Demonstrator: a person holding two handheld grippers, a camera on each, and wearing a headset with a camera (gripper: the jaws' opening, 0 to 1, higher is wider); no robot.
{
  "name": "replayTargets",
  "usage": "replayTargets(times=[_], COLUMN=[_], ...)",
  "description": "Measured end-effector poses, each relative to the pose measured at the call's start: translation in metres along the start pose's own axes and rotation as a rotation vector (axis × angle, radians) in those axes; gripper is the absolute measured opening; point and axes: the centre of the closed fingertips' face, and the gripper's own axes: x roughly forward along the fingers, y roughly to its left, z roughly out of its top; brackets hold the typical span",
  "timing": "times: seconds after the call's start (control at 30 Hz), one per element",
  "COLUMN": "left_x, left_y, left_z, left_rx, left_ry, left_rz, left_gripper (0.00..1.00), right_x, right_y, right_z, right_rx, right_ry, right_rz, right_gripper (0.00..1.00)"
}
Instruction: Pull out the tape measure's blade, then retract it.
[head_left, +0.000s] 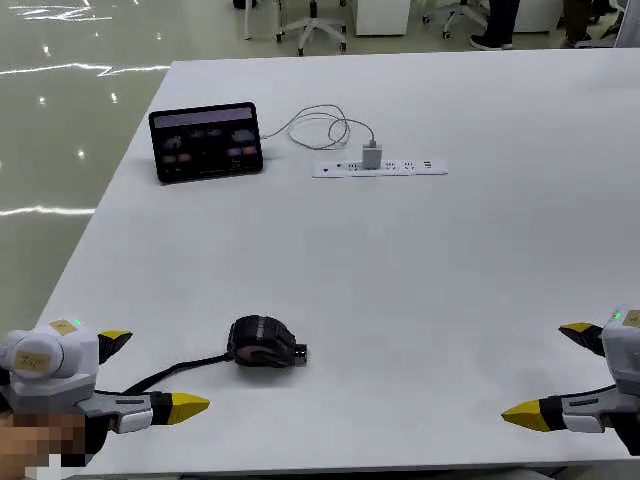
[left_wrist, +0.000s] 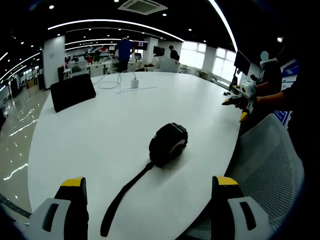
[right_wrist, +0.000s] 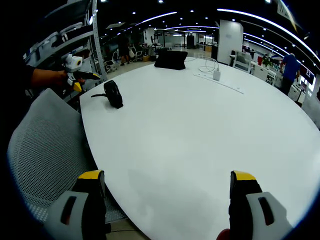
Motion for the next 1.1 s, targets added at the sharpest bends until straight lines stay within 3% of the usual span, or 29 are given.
replayTargets(times=[0.4, 0.63, 1.1], left_x=[0.009, 0.019, 0.047], left_y=[-0.008, -0.013, -0.022], left_z=[-0.002, 0.000, 0.035], left_rx=[0.048, 0.153, 0.406], left_ry=[0.043, 0.114, 0.194], left_rz=[-0.061, -0.122, -0.217], left_gripper=[0.99, 0.97, 0.90], right_x=[0.005, 0.011, 0.022], right_y=[0.004, 0.008, 0.016], right_z=[0.004, 0.011, 0.032], right_rx=[-0.021, -0.051, -0.101], right_ry=[-0.006, -0.001, -0.015], right_rz=[0.020, 0.038, 0.078], right_gripper=[1.00, 1.00, 1.00])
